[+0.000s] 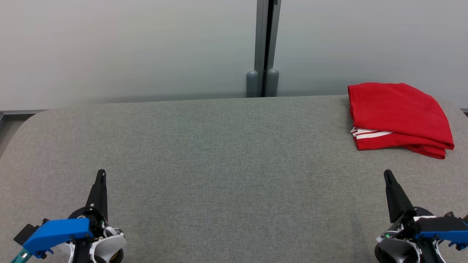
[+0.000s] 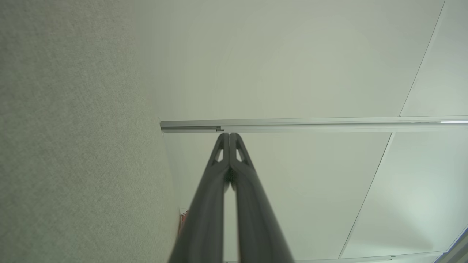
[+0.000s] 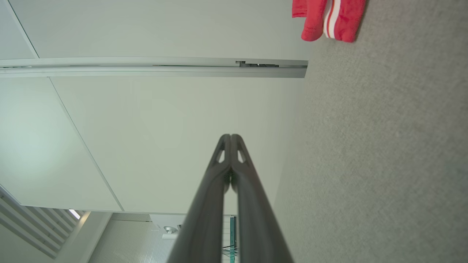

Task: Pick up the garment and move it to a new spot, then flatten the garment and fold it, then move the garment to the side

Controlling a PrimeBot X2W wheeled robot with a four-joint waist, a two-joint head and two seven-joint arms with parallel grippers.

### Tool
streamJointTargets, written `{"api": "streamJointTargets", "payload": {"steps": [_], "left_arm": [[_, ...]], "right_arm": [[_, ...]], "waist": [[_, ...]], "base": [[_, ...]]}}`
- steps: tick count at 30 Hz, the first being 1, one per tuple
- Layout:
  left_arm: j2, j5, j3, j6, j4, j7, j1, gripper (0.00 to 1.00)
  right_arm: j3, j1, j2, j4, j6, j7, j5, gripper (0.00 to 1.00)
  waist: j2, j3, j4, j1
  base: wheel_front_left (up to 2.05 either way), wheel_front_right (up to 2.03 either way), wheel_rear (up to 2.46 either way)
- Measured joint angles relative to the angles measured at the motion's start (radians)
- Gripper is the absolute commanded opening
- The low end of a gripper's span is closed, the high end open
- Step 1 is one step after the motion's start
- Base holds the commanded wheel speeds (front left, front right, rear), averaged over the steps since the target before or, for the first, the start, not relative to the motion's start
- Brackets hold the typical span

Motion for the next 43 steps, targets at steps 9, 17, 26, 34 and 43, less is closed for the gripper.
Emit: {"api": "streamJointTargets", "payload": {"steps": [9,17,26,34,43], "left_arm": [[0.000,0.000,0.000,0.000,0.000,0.000,0.000,0.00],[0.000,0.000,0.000,0.000,0.000,0.000,0.000,0.00],[0.000,0.000,0.000,0.000,0.000,0.000,0.000,0.00],[0.000,0.000,0.000,0.000,0.000,0.000,0.000,0.00],[0.000,0.000,0.000,0.000,0.000,0.000,0.000,0.00]], "right_arm": [[0.000,0.000,0.000,0.000,0.000,0.000,0.000,0.00],[0.000,0.000,0.000,0.000,0.000,0.000,0.000,0.00],[0.000,0.000,0.000,0.000,0.000,0.000,0.000,0.00],[0.000,0.000,0.000,0.000,0.000,0.000,0.000,0.00],[0.000,0.000,0.000,0.000,0.000,0.000,0.000,0.00]], "waist": [[-0.0001,0.000,0.000,0.0000],[-0.0002,0.000,0.000,-0.0001],[-0.0002,0.000,0.000,-0.0001],[-0.0002,0.000,0.000,-0.0001],[-0.0001,0.000,0.000,-0.0001]], "base": [[0.00,0.00,0.00],[0.00,0.00,0.00],[0.00,0.00,0.00],[0.00,0.00,0.00],[0.00,0.00,0.00]]}}
